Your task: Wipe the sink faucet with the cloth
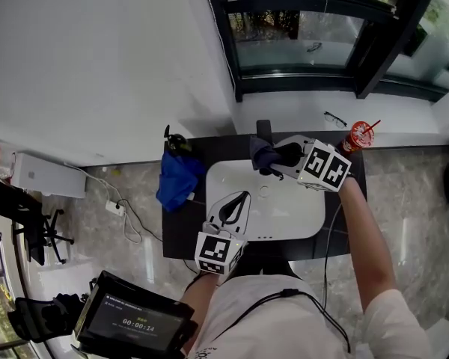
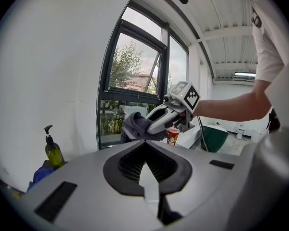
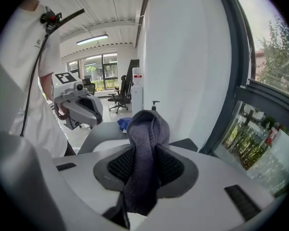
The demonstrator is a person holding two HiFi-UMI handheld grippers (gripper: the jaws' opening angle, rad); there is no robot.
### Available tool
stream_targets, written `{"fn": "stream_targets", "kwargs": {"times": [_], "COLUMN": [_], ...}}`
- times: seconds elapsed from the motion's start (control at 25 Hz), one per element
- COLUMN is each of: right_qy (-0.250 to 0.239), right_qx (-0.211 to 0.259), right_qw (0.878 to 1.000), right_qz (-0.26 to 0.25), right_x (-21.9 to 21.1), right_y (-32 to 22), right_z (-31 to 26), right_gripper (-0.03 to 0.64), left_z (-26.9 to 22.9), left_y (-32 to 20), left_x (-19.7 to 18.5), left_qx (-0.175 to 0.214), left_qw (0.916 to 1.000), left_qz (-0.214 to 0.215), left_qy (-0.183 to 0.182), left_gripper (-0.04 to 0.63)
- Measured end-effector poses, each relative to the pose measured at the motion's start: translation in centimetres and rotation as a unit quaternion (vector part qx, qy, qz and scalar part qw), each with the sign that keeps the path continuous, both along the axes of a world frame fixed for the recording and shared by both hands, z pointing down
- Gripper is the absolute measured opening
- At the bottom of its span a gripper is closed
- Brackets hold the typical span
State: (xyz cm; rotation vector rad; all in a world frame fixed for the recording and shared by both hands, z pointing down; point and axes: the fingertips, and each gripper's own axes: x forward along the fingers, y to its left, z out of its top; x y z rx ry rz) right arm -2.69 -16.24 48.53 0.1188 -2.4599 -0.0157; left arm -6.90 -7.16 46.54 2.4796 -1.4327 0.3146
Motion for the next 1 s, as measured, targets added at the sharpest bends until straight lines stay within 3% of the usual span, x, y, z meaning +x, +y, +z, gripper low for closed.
{"fn": "stream_targets", "kwargs": {"times": [0.28,0.48,0.76,1.0], "right_qy": [-0.059,-0.057,-0.056,-0.013], "right_qx": [0.060,0.104,0.066,0.062], "right_qw": [0.995,0.988,0.986,0.989], "right_qz": [0.048,0.097,0.141,0.137], "right_x": [0.5,0.4,-0.7,-1.2], "right_y": [-5.1,-9.5,-12.9,-13.2], "right_z": [-5.9,-6.1,-2.6,0.8], "right_gripper": [0.120,0.120,0.120,0.120], "left_z": [0.1,0.3,0.2,0.8], "left_y": [0.3,0.5,0.3,0.3], "left_x": [-0.5,-1.3,-2.8,-3.8], "left_qx": [0.002,0.002,-0.002,-0.011], "left_qw": [1.0000,0.9999,0.9995,0.9991], "left_qz": [-0.004,-0.014,-0.032,-0.042], "left_qy": [-0.002,-0.004,-0.004,-0.006], "left_gripper": [-0.006,-0.006,-0.006,-0.006]}}
